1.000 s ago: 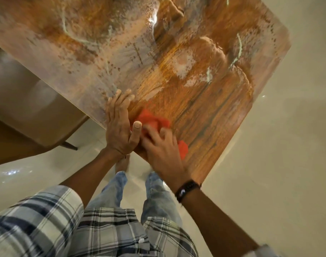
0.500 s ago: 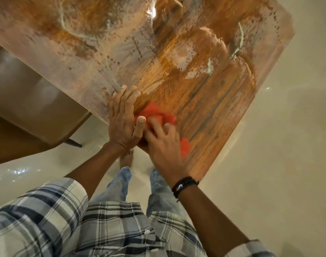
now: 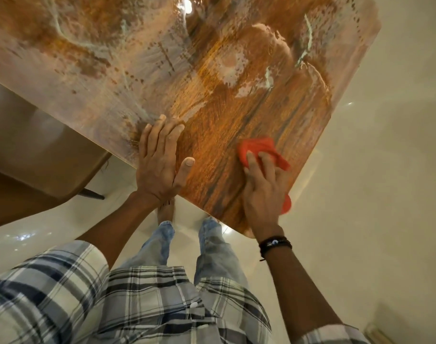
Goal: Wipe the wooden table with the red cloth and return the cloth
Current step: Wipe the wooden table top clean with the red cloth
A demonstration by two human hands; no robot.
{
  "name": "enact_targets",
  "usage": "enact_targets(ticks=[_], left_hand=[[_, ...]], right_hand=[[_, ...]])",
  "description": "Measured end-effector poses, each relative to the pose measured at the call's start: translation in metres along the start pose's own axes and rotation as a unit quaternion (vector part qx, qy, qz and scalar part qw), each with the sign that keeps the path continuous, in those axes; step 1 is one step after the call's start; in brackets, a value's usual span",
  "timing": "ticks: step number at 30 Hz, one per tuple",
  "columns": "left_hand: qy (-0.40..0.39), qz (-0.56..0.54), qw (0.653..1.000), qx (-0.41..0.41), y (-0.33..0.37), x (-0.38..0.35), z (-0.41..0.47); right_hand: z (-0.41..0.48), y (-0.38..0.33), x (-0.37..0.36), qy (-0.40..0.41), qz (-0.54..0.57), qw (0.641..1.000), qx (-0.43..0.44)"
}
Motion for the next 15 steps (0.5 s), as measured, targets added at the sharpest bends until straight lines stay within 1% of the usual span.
enact_targets(ticks=[2, 4, 6, 8, 11, 13, 14, 15], left_hand=[[-0.005, 0.003, 1.000, -0.002, 0.001, 0.000, 0.000], [-0.009, 0.007, 1.000, -0.001, 0.002, 0.001, 0.000], [-0.018, 0.011, 1.000, 0.004, 0.004, 0.002, 0.002], [-0.029, 0.015, 0.999, 0.010, 0.006, 0.003, 0.003], [-0.044, 0.032, 0.998, 0.011, 0.009, 0.005, 0.003], [-0.056, 0.059, 0.997, 0.014, 0.009, 0.004, 0.004], [-0.060, 0.078, 0.995, 0.018, 0.010, 0.004, 0.005], [-0.060, 0.099, 0.993, 0.023, 0.010, 0.003, 0.005]], right_hand=[[-0.012, -0.024, -0.002, -0.007, -0.022, 0.996, 0.087], [-0.039, -0.028, 0.001, -0.022, -0.033, 0.987, 0.157], [-0.057, -0.008, 0.009, -0.038, -0.034, 0.983, 0.174], [-0.058, 0.024, 0.018, -0.042, -0.019, 0.989, 0.142], [-0.016, 0.055, 0.023, -0.018, -0.007, 1.000, 0.022], [0.031, 0.055, 0.016, 0.002, 0.006, 0.999, -0.052], [0.052, 0.047, 0.013, 0.009, 0.006, 0.998, -0.060], [0.067, 0.037, 0.009, 0.015, -0.004, 0.999, -0.045]])
Point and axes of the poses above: each hand's wrist, its own z-axis towards the middle knuckle, its own x-axis out of the back of the hand, y = z × x, the point moved 1 cm from there along z, towards the middle knuckle, and after that the axes turned 7 degrees about -z, right-handed, at the moved point
